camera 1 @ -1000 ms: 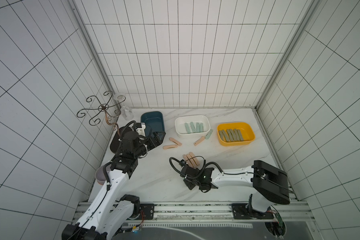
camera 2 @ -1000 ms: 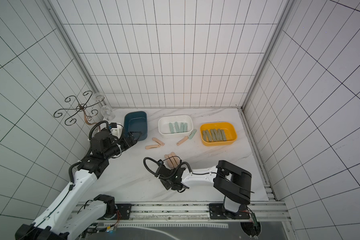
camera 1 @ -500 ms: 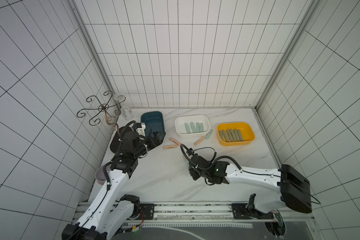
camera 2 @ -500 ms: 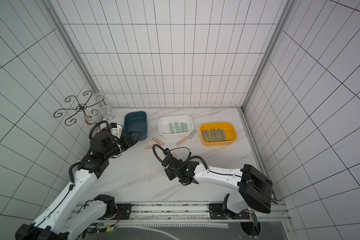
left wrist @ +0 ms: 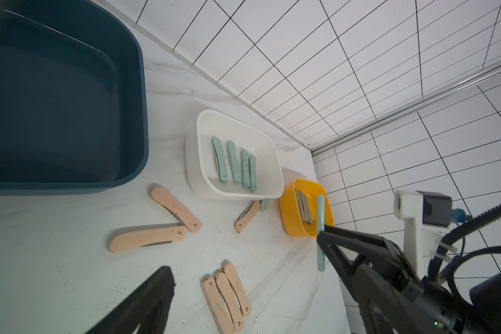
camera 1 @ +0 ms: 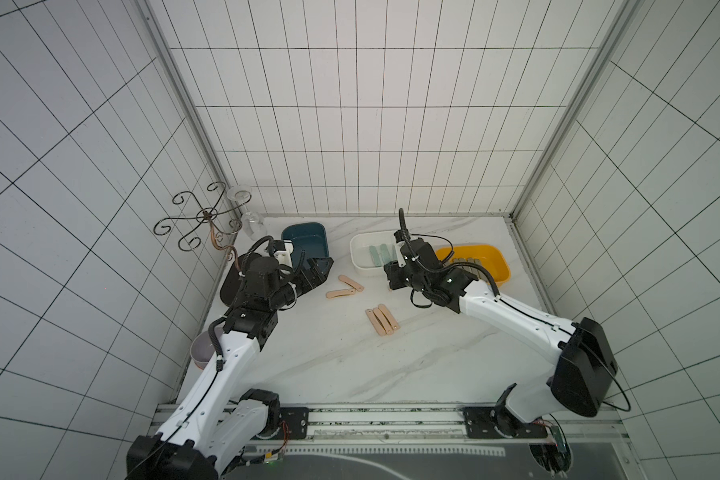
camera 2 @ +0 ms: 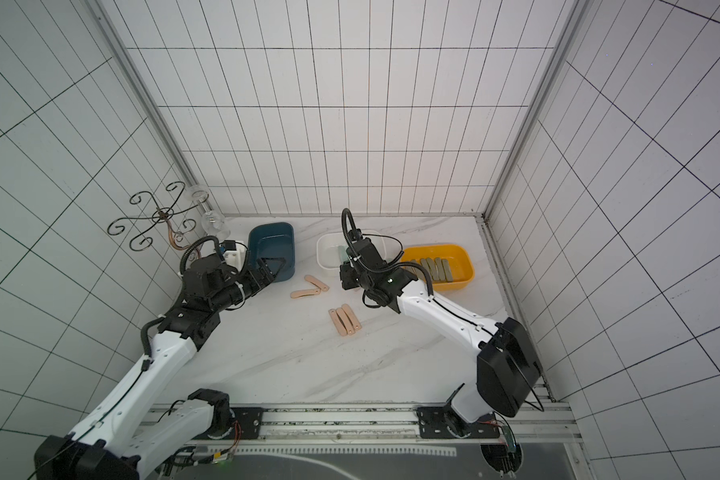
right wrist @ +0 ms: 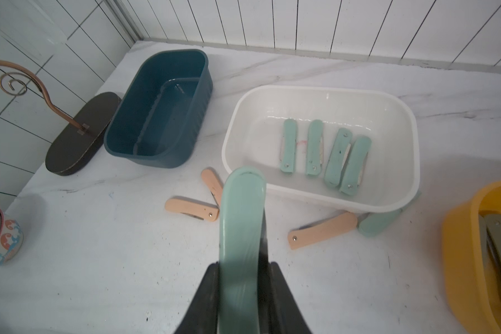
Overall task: Place the fruit knives into the storage box by color
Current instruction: Place the fruit knife in the storage box.
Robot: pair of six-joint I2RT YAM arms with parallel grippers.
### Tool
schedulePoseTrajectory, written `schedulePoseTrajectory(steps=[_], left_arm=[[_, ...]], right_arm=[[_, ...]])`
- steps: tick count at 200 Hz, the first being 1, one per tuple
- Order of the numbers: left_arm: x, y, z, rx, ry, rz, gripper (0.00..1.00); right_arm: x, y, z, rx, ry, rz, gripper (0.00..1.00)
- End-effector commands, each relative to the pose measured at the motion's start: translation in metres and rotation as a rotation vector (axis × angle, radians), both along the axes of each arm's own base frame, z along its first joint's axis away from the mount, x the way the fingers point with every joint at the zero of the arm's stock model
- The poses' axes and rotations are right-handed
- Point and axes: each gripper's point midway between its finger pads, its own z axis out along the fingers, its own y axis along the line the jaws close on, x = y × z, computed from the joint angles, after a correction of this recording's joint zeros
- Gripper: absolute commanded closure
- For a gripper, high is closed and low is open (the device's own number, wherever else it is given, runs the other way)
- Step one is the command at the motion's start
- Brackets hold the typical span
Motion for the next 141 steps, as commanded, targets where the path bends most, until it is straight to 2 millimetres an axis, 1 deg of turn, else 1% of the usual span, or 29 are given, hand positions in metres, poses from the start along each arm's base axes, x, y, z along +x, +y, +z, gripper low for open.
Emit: schedulePoseTrajectory(steps=[1,12,24,43,63,95,119,141], left_arm=[[0.008,-0.003,0.016,-0.001,-0.046,-0.014,0.03],[0.012,-0.004,0.014,0.002,-0.043,-0.014,0.03],[0.016,-0.005,0.012,0.003,-0.039,-0.017,0.03],[0.022,-0.008,0.008,0.008,-0.029,-0.024,0.03],[0.027,-0.010,0.006,0.011,-0.024,-0.028,0.03],[0.032,-0.012,0.003,0.011,-0.017,-0.034,0.03],[0.034,-0.013,0.002,0.011,-0.014,-0.034,0.03],[0.035,-0.013,0.000,0.013,-0.013,-0.037,0.03]], right_arm=[[0.035,0.022,0.044,0.123,-0.055,0.035,0.79],[0.048,0.028,0.044,0.141,-0.051,0.038,0.79],[0.061,0.033,0.040,0.151,-0.043,0.035,0.79],[0.081,0.039,0.026,0.161,-0.015,0.030,0.79],[0.097,0.044,0.010,0.173,0.011,0.020,0.79],[0.115,0.053,-0.014,0.173,0.040,0.015,0.79],[0.125,0.061,-0.033,0.165,0.063,0.016,0.79],[0.135,0.066,-0.047,0.156,0.072,0.014,0.79]])
